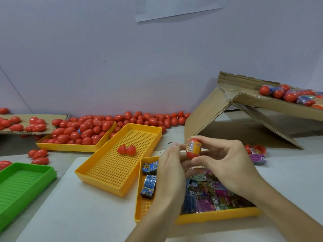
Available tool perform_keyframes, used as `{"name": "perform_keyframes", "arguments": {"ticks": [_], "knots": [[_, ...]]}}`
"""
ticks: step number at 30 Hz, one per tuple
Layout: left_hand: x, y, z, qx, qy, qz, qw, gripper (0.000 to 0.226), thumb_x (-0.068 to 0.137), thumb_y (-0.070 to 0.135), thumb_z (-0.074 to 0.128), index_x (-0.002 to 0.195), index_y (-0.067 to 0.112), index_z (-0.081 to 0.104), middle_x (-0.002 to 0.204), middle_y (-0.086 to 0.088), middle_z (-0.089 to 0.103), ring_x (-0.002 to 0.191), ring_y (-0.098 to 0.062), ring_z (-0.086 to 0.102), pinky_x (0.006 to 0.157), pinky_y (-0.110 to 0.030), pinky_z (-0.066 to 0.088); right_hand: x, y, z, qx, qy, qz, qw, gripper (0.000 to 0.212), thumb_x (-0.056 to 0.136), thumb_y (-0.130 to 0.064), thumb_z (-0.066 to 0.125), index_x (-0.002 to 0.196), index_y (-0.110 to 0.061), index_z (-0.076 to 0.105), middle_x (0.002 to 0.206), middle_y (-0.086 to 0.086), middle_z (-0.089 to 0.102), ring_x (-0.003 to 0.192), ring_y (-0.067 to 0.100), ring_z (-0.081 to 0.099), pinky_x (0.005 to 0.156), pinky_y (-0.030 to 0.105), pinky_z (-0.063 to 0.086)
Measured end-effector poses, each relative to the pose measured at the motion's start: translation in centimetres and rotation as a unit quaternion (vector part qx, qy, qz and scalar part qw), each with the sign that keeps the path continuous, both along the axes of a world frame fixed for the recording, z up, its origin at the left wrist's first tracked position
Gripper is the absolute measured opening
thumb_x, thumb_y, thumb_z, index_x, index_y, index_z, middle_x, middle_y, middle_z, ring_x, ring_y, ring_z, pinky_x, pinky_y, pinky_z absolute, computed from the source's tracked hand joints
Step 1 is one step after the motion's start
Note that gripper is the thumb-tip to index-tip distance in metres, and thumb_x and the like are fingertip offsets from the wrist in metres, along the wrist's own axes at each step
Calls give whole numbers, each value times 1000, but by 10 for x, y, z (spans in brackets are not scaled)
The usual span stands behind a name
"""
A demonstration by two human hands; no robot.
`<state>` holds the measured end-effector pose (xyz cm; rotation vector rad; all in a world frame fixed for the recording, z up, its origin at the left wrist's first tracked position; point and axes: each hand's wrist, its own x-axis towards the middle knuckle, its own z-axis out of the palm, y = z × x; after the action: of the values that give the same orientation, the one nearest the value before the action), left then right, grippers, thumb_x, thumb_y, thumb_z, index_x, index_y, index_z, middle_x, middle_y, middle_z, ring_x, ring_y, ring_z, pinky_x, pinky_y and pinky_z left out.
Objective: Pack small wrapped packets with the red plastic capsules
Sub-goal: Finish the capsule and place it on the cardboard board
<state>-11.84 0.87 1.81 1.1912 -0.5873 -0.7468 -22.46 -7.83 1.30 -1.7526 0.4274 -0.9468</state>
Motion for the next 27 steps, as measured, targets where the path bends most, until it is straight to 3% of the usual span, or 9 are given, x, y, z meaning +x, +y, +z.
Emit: {"name": "perform_keyframes", "arguments": {"ticks": [2, 4, 8, 11, 14, 17, 20, 23, 27], "knots": [[3, 2, 4, -32, -39, 24, 998, 26, 106, 16, 42, 94, 11, 64, 78, -6, 75, 70, -20, 73, 57, -28, 59, -1, -2, 2, 17, -12, 10, 1000, 46, 74, -8, 76, 119, -16, 69, 103, -11, 77, 100, 8, 73, 80, 17, 57], [4, 5, 4, -56, -156, 65, 984, 19, 102, 7, 51, 91, 17, 64, 79, -2, 72, 73, -21, 71, 59, -33, 59, -3, -4, 3, 34, -24, 17, 999, 45, 73, -14, 73, 118, -19, 69, 104, -9, 77, 101, 8, 72, 81, 17, 56], [0, 8, 4, -71, -396, 123, 907, 9, 92, 17, 65, 88, 25, 67, 79, 13, 68, 76, -11, 68, 63, -33, 58, -6, -6, 4, 38, -33, 19, 999, 44, 75, -19, 73, 118, -20, 69, 110, -7, 76, 107, 11, 70, 87, 22, 57], [1, 9, 5, -85, -473, 147, 865, 7, 90, 19, 64, 94, 18, 70, 81, 16, 68, 75, -4, 66, 58, -25, 55, -6, -8, 3, 41, -38, 18, 998, 45, 74, -18, 73, 118, -19, 70, 110, -6, 76, 108, 11, 70, 87, 22, 57], [7, 9, 6, -70, -552, 158, 816, 11, 89, 13, 67, 98, 10, 73, 86, 6, 72, 76, -4, 67, 62, -22, 57, -5, -7, 4, 33, -27, 9, 999, 46, 70, -18, 74, 116, -21, 70, 107, -9, 76, 106, 9, 71, 84, 20, 57], [11, 8, 4, -55, -605, 164, 777, 9, 86, 5, 70, 94, 4, 73, 82, -2, 73, 70, -9, 66, 65, -10, 49, -5, -6, 4, 33, -23, 7, 999, 49, 70, -17, 75, 118, -16, 70, 105, -10, 77, 102, 6, 72, 80, 16, 56], [9, 9, 4, -50, -631, 174, 755, 8, 86, 8, 66, 88, 3, 72, 73, -2, 71, 59, -8, 62, 58, -12, 46, -5, -6, 4, 29, -18, 0, 999, 46, 74, -9, 76, 119, -14, 69, 104, -11, 77, 100, 5, 72, 78, 14, 55], [8, 9, 5, -48, -631, 176, 754, 8, 86, 10, 63, 84, 4, 68, 68, -2, 67, 54, -8, 60, 48, -17, 48, -5, -5, 4, 23, -9, -4, 1000, 44, 78, 0, 75, 119, -15, 69, 105, -11, 77, 102, 5, 71, 80, 15, 55], [8, 9, 6, -44, -620, 170, 765, 7, 86, 11, 63, 84, 4, 66, 69, -2, 66, 56, -7, 57, 47, -19, 47, -6, -4, 6, 20, -3, 2, 1000, 44, 78, 2, 75, 118, -17, 69, 105, -11, 76, 102, 5, 71, 81, 14, 55]]}}
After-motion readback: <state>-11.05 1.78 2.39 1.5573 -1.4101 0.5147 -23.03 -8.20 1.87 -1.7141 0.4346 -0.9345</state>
